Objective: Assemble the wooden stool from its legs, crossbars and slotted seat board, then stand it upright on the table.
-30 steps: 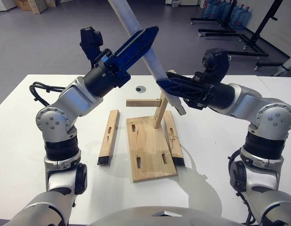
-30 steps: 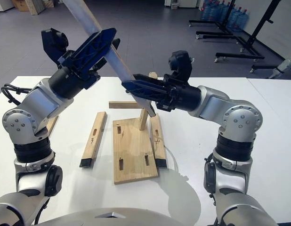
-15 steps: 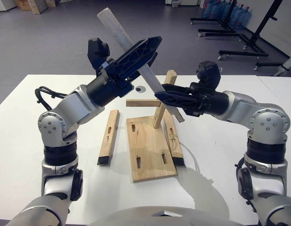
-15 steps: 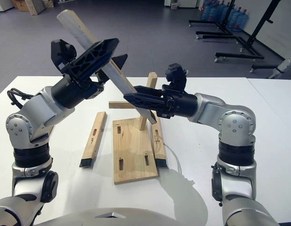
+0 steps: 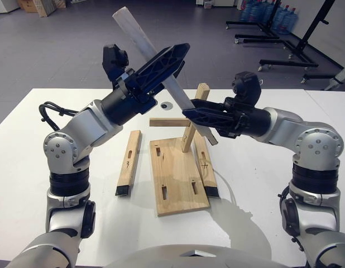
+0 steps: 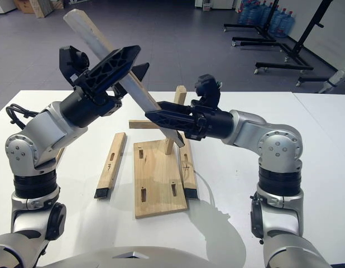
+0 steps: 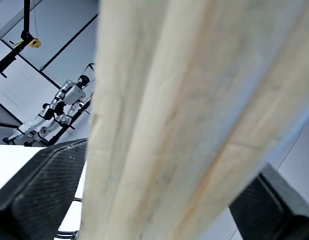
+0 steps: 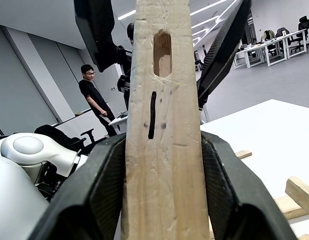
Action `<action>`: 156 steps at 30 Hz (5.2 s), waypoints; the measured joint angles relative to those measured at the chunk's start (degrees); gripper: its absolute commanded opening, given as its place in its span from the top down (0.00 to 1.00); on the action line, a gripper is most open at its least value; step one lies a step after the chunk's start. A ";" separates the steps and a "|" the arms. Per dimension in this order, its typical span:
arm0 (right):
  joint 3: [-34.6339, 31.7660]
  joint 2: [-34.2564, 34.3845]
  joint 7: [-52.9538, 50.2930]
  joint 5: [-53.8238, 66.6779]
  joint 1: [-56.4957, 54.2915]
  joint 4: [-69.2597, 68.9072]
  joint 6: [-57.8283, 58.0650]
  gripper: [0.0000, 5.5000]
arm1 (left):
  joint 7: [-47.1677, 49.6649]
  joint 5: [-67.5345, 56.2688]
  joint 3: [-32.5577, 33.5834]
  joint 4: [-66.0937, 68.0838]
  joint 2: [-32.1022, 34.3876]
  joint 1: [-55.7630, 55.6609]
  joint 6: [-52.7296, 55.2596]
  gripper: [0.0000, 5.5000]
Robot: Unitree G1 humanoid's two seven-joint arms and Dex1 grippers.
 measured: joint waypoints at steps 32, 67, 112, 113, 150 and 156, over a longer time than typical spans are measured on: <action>0.77 0.70 -0.21 -0.19 0.59 0.03 -1.26 0.63 | -1.33 3.72 -0.41 -0.27 1.25 0.01 -0.87 0.57; 7.02 -17.09 8.63 -23.30 24.28 -14.12 -13.27 0.02 | -27.41 50.06 2.37 -2.80 16.82 11.79 -10.71 0.63; 33.93 -21.43 18.11 -68.55 20.04 -0.68 -42.49 0.02 | -32.29 53.63 5.20 -6.82 8.56 21.36 -10.94 0.63; 33.16 -20.87 18.21 -66.98 20.12 -1.14 -39.56 0.02 | -32.50 54.62 4.77 -6.81 8.59 21.75 -11.10 0.63; 19.92 -15.95 17.34 -54.04 16.04 -5.41 -26.04 0.02 | -51.84 59.88 6.14 25.36 0.96 16.21 -19.27 0.63; 20.46 -15.57 16.75 -54.04 16.03 -5.41 -25.96 0.02 | -54.69 63.24 5.07 29.57 0.53 12.76 -20.98 0.63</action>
